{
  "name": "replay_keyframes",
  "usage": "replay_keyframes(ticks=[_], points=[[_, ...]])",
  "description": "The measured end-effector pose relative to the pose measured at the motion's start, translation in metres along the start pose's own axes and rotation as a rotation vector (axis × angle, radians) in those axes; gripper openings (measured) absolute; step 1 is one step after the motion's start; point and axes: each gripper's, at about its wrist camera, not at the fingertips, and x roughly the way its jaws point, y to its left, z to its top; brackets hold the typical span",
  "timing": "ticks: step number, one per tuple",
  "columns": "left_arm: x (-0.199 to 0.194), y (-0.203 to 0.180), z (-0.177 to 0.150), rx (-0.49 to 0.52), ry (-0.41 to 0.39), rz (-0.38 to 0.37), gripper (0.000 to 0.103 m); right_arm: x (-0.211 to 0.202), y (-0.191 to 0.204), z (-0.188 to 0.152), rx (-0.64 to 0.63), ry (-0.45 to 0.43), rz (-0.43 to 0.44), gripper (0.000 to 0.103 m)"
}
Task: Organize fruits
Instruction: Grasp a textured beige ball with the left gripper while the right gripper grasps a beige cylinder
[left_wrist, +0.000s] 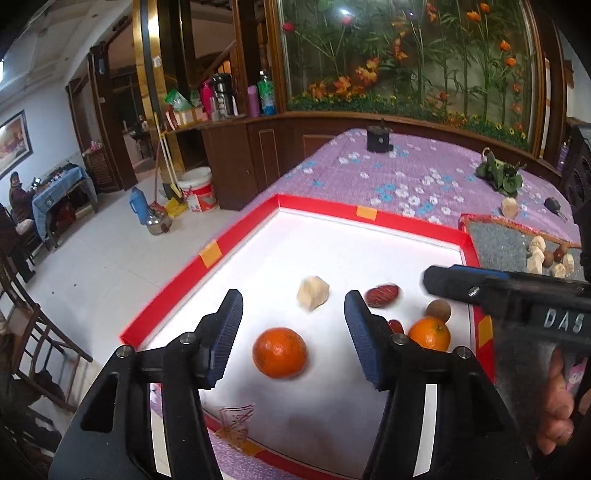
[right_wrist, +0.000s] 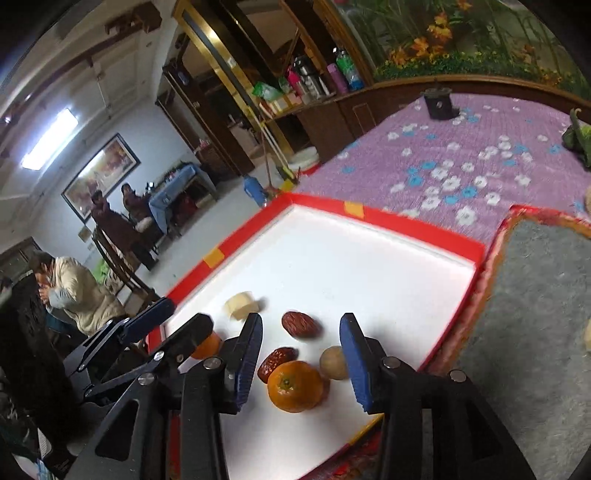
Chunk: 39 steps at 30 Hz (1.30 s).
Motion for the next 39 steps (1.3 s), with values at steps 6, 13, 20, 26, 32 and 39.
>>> replay_keyframes(ticks=[6, 13, 20, 26, 32, 39], points=[[-0.016, -0.022, 0.003, 0.049, -0.02, -0.036, 0.06, -0.043, -0.038, -0.002, 0.078, -0.072, -0.038, 0.042], [-0.036, -0.074, 0.004, 0.152, -0.034, -0.117, 0.06, -0.129, -0.106, -0.018, 0.188, -0.198, -0.145, 0.043], [-0.05, -0.125, 0.008, 0.236, -0.029, -0.195, 0.06, -0.205, -0.191, -0.033, 0.372, -0.278, -0.267, 0.043], [-0.049, -0.175, 0.022, 0.335, -0.033, -0.246, 0.06, -0.208, -0.243, -0.026, 0.546, -0.205, -0.279, 0.043], [-0.021, -0.207, 0.034, 0.366, 0.045, -0.285, 0.06, -0.184, -0.262, -0.023, 0.6, -0.071, -0.289, 0.043], [0.019, -0.244, 0.04, 0.396, 0.137, -0.296, 0.06, -0.174, -0.253, -0.02, 0.416, -0.045, -0.346, 0.035]])
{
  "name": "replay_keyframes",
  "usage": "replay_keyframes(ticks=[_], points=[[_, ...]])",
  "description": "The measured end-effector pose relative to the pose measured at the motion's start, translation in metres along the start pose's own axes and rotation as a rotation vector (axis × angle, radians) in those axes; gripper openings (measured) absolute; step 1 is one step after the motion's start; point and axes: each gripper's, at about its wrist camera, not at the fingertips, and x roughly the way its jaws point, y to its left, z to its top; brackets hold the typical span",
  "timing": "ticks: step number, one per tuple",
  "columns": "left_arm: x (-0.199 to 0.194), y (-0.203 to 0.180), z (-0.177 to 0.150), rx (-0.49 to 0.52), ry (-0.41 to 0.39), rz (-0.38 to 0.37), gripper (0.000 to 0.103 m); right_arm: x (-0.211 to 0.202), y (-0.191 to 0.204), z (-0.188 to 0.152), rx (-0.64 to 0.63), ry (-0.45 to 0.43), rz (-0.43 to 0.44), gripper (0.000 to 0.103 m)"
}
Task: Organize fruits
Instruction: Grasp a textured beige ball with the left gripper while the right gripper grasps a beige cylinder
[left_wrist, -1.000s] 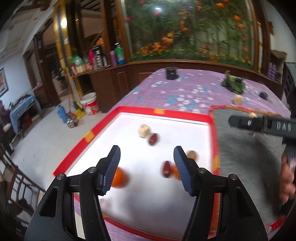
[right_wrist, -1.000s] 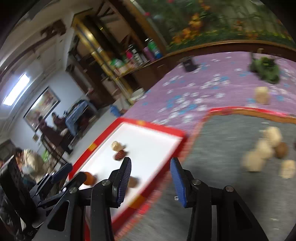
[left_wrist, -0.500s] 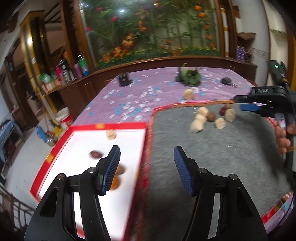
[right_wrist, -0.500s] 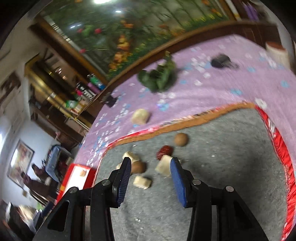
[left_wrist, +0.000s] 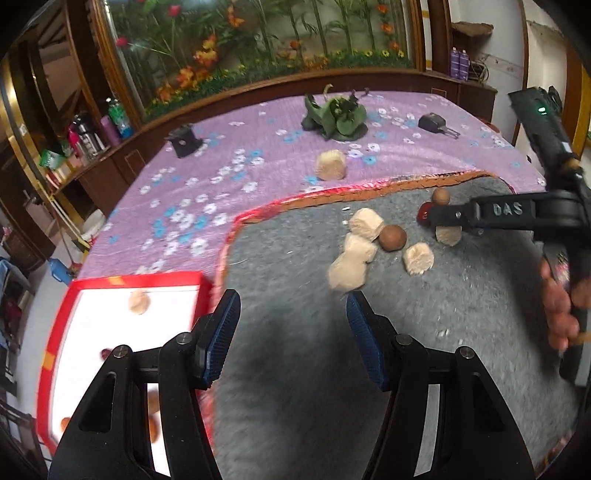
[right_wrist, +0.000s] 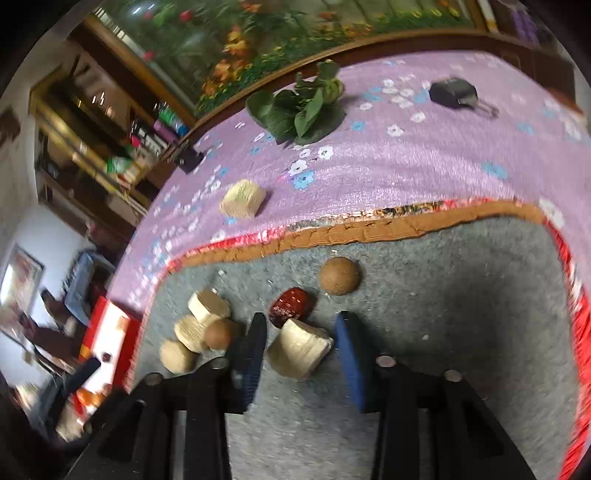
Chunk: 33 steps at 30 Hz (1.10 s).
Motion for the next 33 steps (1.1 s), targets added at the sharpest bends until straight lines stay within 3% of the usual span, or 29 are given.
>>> replay_keyframes(ticks=[5, 12, 15, 24, 28, 33], points=[[0.024, -0.018, 0.01, 0.015, 0.047, -0.027, 0.06, 0.0, -0.011, 0.004, 0.041, 0.041, 0.042, 0.034], [0.054, -0.026, 0.014, 0.007, 0.11, -0.031, 0.06, 0.002, -0.008, 0.005, 0.04, 0.049, 0.028, 0.034], [0.059, -0.025, 0.016, -0.02, 0.1, -0.038, 0.06, 0.003, -0.006, 0.005, 0.031, 0.049, 0.019, 0.034], [0.058, -0.032, 0.016, -0.003, 0.066, -0.028, 0.03, 0.007, 0.017, 0.0, -0.095, 0.055, -0.07, 0.035], [0.055, -0.03, 0.016, -0.009, 0.056, -0.03, 0.028, 0.01, 0.03, -0.006, -0.177, 0.043, -0.118, 0.031], [0.036, -0.027, 0.012, -0.031, 0.025, -0.016, 0.028, 0.006, 0.023, -0.005, -0.139, 0.027, -0.078, 0.031]])
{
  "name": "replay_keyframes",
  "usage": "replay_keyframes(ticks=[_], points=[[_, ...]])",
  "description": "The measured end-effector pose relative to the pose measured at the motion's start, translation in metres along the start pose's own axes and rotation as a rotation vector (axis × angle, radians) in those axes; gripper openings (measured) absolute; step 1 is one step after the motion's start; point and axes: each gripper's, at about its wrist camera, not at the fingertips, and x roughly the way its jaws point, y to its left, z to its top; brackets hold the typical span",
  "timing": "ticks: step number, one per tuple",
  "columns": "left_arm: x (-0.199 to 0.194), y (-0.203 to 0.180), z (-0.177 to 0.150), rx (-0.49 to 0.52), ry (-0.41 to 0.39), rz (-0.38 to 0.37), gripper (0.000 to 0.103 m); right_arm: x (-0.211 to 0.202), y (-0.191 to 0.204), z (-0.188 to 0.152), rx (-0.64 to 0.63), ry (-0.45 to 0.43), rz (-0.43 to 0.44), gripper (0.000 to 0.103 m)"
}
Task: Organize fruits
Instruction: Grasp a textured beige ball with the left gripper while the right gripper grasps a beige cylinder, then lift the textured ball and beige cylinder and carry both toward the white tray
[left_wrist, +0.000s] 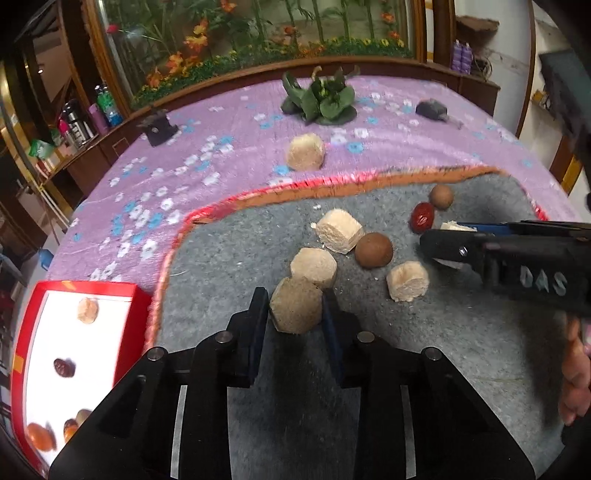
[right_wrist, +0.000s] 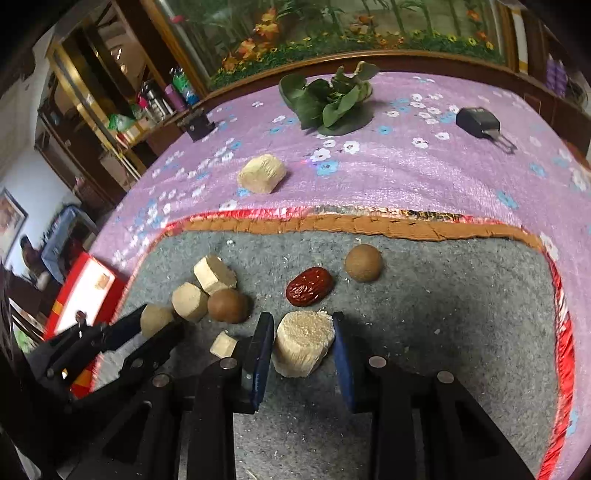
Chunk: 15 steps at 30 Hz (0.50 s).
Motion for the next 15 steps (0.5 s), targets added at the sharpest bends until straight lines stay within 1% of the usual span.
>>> replay_keyframes(ticks=[2, 5, 7, 11, 14, 15], points=[[-0.016, 0.004, -0.002, -0.012, -0.034, 0.017, 0.028, -0.006, -0.003, 0.002, 0.022, -0.031, 0.016, 0.031], [-0.049, 0.01, -0.004, -0.035, -0.113, 0.05, 0.028, -0.022, -0.006, 0.004, 0.053, -0.104, 0.082, 0.03], [-0.072, 0.013, -0.006, -0.046, -0.173, 0.094, 0.028, -0.037, -0.006, 0.005, 0.06, -0.183, 0.134, 0.029], [-0.113, 0.023, -0.008, -0.081, -0.276, 0.171, 0.028, -0.062, -0.002, 0.002, 0.054, -0.32, 0.203, 0.029], [-0.129, 0.031, -0.01, -0.103, -0.312, 0.206, 0.028, -0.074, 0.006, -0.001, 0.037, -0.394, 0.254, 0.027], [-0.134, 0.034, -0.011, -0.109, -0.322, 0.219, 0.028, -0.076, 0.009, -0.002, 0.031, -0.405, 0.266, 0.027]])
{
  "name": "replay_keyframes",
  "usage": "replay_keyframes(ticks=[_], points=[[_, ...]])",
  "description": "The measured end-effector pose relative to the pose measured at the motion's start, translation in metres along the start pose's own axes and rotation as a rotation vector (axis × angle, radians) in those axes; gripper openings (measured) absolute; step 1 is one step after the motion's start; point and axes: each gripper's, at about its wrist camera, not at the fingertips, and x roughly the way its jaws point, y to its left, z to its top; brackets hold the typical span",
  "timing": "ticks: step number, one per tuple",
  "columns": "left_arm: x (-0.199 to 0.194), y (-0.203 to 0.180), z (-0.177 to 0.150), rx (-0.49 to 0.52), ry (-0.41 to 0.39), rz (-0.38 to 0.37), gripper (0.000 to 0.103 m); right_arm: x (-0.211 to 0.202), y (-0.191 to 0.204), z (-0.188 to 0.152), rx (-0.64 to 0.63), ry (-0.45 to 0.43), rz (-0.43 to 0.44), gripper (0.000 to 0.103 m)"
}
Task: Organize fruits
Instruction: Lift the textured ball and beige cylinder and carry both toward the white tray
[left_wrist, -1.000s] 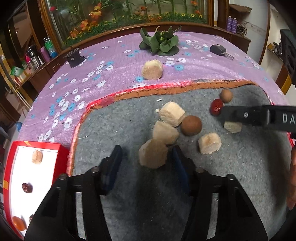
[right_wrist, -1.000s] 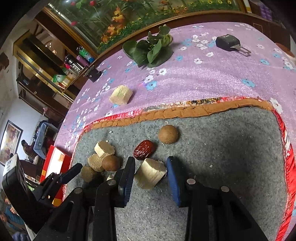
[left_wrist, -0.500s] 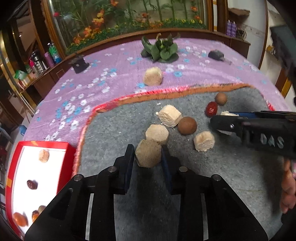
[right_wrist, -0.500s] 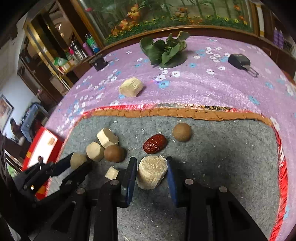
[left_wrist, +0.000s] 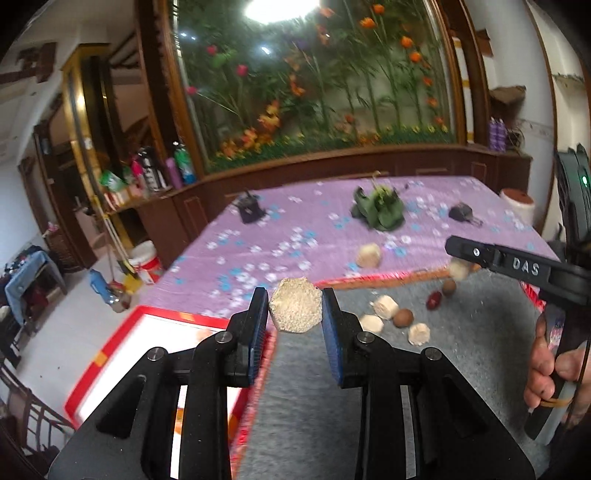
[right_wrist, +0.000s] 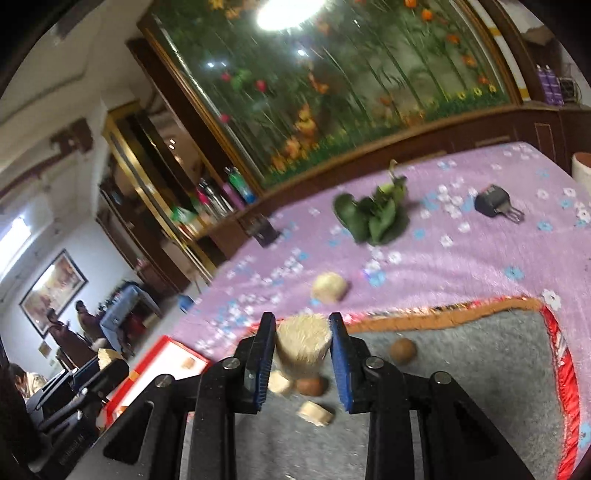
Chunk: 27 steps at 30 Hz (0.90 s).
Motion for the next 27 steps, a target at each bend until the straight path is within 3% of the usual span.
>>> replay_keyframes(ticks=[6, 13, 17, 20, 23, 27], points=[[-0.013, 0.017, -0.005, -0.031, -0.015, 0.043, 0.028, -0.001, 0.012, -0.005, -0.044, -0.021, 0.028, 0.024], [-0.016, 0.028, -0.009, -0.05, -0.011, 0.052, 0.028, 0.011, 0.001, -0.009, -0.035, 0.054, -0.009, 0.022], [-0.01, 0.023, -0.014, -0.052, 0.015, 0.017, 0.028, 0.002, -0.012, -0.007, -0.006, 0.091, -0.022, 0.022], [-0.009, 0.019, -0.022, -0.042, 0.026, -0.028, 0.028, -0.018, -0.024, -0.014, 0.016, 0.184, -0.036, 0.022], [-0.007, 0.017, -0.032, -0.042, 0.045, -0.072, 0.028, -0.043, -0.023, -0.034, -0.069, 0.307, -0.132, 0.022], [-0.003, 0.014, -0.046, -0.053, 0.085, -0.12, 0.028, -0.07, -0.022, -0.068, -0.101, 0.401, -0.202, 0.023]])
